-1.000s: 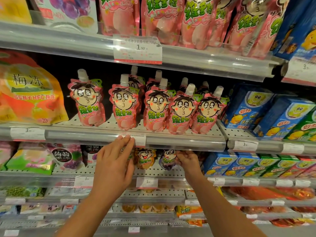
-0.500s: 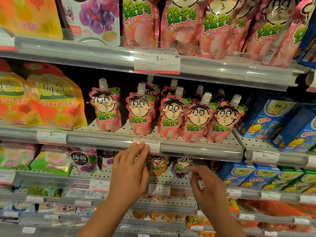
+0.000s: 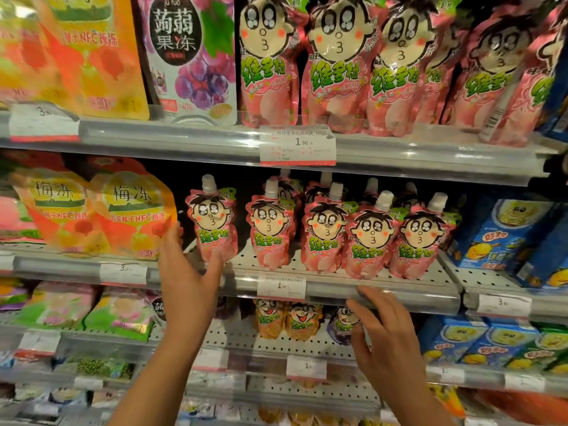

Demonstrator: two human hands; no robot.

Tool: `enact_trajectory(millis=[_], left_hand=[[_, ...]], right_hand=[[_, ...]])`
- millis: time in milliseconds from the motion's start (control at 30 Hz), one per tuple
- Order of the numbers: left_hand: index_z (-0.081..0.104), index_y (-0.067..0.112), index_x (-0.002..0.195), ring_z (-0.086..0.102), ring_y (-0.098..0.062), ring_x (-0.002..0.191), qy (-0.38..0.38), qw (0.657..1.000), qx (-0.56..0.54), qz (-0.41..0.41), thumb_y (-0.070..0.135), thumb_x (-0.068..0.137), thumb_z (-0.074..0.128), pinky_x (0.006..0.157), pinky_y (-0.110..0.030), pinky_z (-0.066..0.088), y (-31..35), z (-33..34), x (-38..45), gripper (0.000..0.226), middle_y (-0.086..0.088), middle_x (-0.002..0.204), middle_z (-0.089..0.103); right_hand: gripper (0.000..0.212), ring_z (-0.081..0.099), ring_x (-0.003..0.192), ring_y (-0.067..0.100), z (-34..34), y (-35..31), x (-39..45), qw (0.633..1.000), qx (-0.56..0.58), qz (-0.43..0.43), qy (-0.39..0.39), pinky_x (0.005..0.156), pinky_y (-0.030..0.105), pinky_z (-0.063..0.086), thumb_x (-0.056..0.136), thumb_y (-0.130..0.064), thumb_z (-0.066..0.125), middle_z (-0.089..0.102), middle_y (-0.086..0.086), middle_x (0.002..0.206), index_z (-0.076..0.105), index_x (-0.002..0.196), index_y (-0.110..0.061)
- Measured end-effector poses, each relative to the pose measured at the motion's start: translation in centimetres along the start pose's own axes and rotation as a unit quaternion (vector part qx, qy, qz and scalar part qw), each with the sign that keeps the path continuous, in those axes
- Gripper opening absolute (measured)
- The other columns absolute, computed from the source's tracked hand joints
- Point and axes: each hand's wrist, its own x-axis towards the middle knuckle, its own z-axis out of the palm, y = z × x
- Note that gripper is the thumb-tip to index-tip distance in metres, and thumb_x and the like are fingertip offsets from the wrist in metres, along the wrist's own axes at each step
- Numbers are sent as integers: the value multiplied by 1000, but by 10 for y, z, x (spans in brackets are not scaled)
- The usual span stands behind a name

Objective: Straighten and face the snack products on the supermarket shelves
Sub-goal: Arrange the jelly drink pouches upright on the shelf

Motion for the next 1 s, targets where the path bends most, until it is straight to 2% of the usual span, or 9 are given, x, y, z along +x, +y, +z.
enact_trajectory(millis=[100,200,333,433,567,667,733,867,1000], left_hand=[[24,25,157,51,-21,133,-28,999,0,-24,36,89,75,105,-49,47,5,-3,20,85,-1,149,49],[29,24,154,59,-15,112,-56,998,20,-26,35,86,79,90,-41,52,7,-1,36,85,4,126,59],[37,25,151,61,-15,106,-74,996,28,-32,32,85,81,91,-43,55,5,1,46,79,3,120,66],[43,20,148,60,-14,100,-87,995,27,-29,30,86,80,84,-33,49,11,6,44,74,4,114,65],[43,20,148,56,-9,92,-100,994,29,-20,31,88,78,79,-30,46,14,10,39,71,9,109,60],[42,19,149,57,-9,93,-99,995,27,-19,31,88,78,78,-30,46,10,10,40,73,10,109,58],[41,20,150,57,-7,87,-101,994,28,-17,32,88,78,76,-28,46,10,9,40,73,12,107,57],[43,17,149,48,11,76,-101,994,39,-5,30,89,76,66,-19,40,14,11,36,70,15,103,55],[44,21,148,63,-8,93,-107,993,51,12,35,89,76,78,-28,47,11,5,33,68,18,103,59]], right_hand=[[51,53,127,35,2,1,0,1000,15,2,2,105,61,47,71,0,80,60,10,139,74,119,-15],[51,53,128,35,4,0,-1,1000,20,6,5,104,61,47,71,0,80,59,9,140,74,119,-15],[51,53,128,34,5,2,-2,1000,28,12,5,104,61,47,72,0,79,58,8,141,74,119,-17],[49,51,129,34,6,2,-3,999,30,16,8,105,61,47,73,-1,77,57,7,143,75,119,-17],[38,52,129,32,6,0,-4,999,26,9,18,103,60,48,84,-12,60,57,7,142,74,119,-16],[36,58,121,28,-3,-10,3,998,48,-2,48,94,55,54,90,-21,51,62,4,134,74,117,-14],[31,64,113,24,-13,-25,19,993,70,-34,88,88,47,58,93,-19,54,66,4,127,75,114,-10],[27,66,104,8,-37,-66,76,980,151,-93,90,81,35,61,98,-19,60,63,-2,131,70,123,-14],[43,66,84,9,-43,-111,130,981,138,-104,89,70,35,61,97,-29,64,54,-3,142,59,137,-17]])
